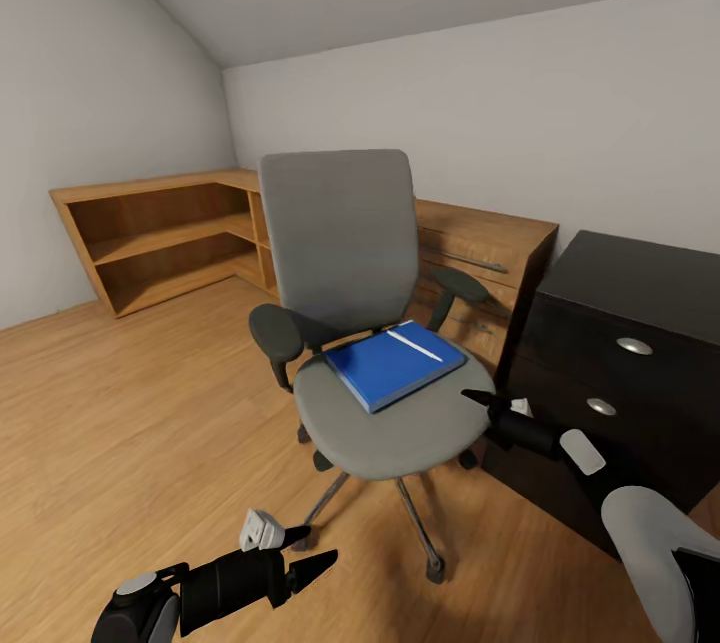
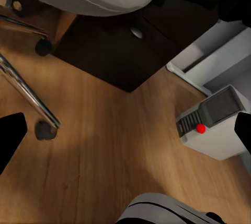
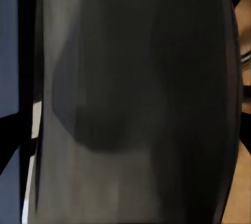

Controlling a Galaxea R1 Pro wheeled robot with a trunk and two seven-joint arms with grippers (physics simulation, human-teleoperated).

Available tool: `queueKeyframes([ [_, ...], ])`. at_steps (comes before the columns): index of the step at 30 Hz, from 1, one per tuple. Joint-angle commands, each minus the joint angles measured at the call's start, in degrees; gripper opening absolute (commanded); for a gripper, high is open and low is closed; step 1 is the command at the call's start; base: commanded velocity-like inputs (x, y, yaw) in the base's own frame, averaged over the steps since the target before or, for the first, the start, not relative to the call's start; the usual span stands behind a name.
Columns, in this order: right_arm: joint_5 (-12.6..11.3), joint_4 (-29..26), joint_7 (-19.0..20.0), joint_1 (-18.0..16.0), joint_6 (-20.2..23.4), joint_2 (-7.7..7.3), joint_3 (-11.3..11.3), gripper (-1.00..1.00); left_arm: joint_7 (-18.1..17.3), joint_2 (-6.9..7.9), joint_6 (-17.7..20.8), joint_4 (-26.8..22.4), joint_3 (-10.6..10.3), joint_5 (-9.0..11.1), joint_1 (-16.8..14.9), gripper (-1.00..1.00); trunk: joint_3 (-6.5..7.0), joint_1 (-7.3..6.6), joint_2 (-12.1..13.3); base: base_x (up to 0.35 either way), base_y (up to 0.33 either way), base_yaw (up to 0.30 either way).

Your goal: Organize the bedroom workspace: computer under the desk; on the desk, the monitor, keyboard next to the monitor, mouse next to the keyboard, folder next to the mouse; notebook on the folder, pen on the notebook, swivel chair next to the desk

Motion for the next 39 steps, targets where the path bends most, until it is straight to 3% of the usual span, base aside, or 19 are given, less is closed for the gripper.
queueKeyframes([
  [1,1.3,0.1,-0.1,0.0,0.0,0.04,0.0,1.0,-0.1,0.0,0.4,0.0,0.0,0.4,0.0,1.0,-0.06,0.02,0.0,0.239,0.16,0.0],
  [39,1.3,0.1,-0.1,0.0,0.0,0.09,0.0,1.0,0.0,-0.05,0.4,0.1,-0.1,0.3,0.0,1.0,-0.06,0.02,0.0,0.161,0.013,0.0],
])
